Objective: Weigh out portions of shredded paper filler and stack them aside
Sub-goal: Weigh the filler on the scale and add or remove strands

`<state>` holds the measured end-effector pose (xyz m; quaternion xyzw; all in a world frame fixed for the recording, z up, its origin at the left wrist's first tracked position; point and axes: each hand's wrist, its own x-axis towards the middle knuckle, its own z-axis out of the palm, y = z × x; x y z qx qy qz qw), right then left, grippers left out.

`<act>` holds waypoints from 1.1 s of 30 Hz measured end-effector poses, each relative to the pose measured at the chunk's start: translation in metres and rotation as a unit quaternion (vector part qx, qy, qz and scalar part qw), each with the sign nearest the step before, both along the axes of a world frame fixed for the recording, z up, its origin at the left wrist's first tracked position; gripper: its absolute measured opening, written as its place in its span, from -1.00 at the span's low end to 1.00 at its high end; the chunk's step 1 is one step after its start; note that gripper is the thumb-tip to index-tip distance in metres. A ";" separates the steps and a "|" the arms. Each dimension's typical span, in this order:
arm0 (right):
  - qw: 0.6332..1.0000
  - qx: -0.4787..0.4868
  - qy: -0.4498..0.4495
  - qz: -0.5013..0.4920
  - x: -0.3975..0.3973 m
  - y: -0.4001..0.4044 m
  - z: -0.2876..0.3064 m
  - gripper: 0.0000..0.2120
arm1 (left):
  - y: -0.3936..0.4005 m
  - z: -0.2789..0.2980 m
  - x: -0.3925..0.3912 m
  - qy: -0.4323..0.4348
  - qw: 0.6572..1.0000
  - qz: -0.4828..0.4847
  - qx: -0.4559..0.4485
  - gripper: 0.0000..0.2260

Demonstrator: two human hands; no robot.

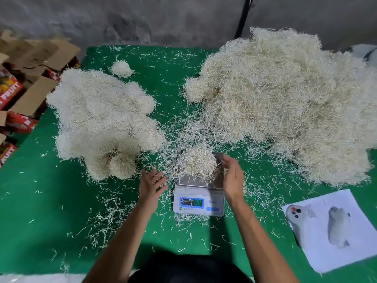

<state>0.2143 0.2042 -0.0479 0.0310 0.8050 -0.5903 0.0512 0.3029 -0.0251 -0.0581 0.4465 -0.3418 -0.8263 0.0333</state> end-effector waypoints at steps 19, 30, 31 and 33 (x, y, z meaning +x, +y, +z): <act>0.993 -0.053 -0.009 -0.110 -0.007 0.000 -0.021 -0.83 | -0.020 -0.020 0.008 0.090 0.965 0.181 0.168 -0.27; 0.998 0.015 0.017 -0.051 -0.028 -0.022 -0.014 -0.80 | -0.010 -0.017 -0.004 0.007 0.995 0.063 0.073 -0.37; 0.999 0.023 0.016 -0.019 -0.029 -0.031 -0.011 -0.77 | -0.006 -0.013 -0.008 -0.007 0.998 0.038 0.049 -0.40; 0.997 0.028 0.002 0.066 -0.024 -0.054 -0.006 -0.60 | 0.007 -0.005 -0.019 -0.007 1.000 -0.011 0.022 -0.46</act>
